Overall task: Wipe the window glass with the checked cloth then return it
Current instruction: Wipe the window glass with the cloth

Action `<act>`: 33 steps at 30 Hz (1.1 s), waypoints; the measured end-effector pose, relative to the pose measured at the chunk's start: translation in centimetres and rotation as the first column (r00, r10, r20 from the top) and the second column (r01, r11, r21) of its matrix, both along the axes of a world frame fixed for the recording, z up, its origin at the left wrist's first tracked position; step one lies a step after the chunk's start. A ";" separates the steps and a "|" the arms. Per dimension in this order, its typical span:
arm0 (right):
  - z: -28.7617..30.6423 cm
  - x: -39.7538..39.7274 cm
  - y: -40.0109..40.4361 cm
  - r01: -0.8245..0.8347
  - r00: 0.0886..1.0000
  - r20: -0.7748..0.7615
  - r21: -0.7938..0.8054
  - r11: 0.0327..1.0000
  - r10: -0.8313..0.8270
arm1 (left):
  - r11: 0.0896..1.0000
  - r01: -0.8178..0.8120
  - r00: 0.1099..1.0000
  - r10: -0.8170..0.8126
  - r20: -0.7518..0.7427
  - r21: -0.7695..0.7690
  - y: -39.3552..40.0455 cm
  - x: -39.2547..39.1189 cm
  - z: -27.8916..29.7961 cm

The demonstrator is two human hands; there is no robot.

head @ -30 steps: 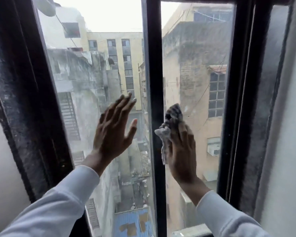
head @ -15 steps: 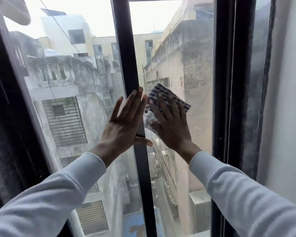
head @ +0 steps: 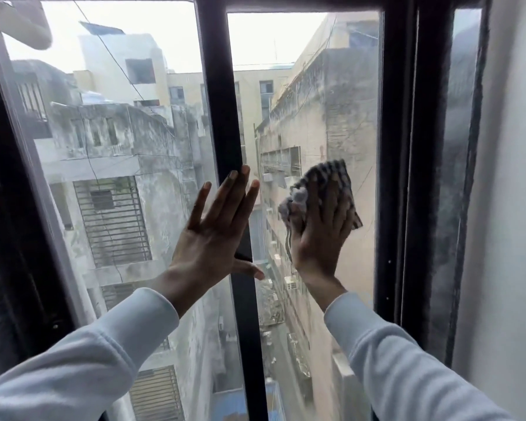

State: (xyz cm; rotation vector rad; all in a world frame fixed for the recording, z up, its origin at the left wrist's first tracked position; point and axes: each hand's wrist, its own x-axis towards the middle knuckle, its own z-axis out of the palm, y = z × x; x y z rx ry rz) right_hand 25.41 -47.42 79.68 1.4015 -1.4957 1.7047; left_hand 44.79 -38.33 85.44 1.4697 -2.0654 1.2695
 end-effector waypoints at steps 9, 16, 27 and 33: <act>-1.0 0.0 -0.1 -0.093 0.905 -0.420 -0.040 0.995 0.068 | 1.000 -0.005 1.000 0.005 0.007 0.006 0.2 -0.2 0.2; -9.4 0.0 2.2 -0.081 0.982 -0.158 0.147 0.986 0.104 | 1.000 -0.006 1.000 0.006 0.019 -0.019 0.3 -0.1 0.0; 1.7 -1.9 -0.4 0.031 0.995 0.099 -0.017 0.999 -0.029 | 0.998 0.030 1.000 -0.029 0.005 -0.051 -0.2 -0.2 -0.4; -4.1 1.5 6.0 -0.456 0.770 0.517 0.035 0.889 0.375 | 0.998 0.065 0.990 -0.066 -0.121 -0.012 1.7 -1.4 0.0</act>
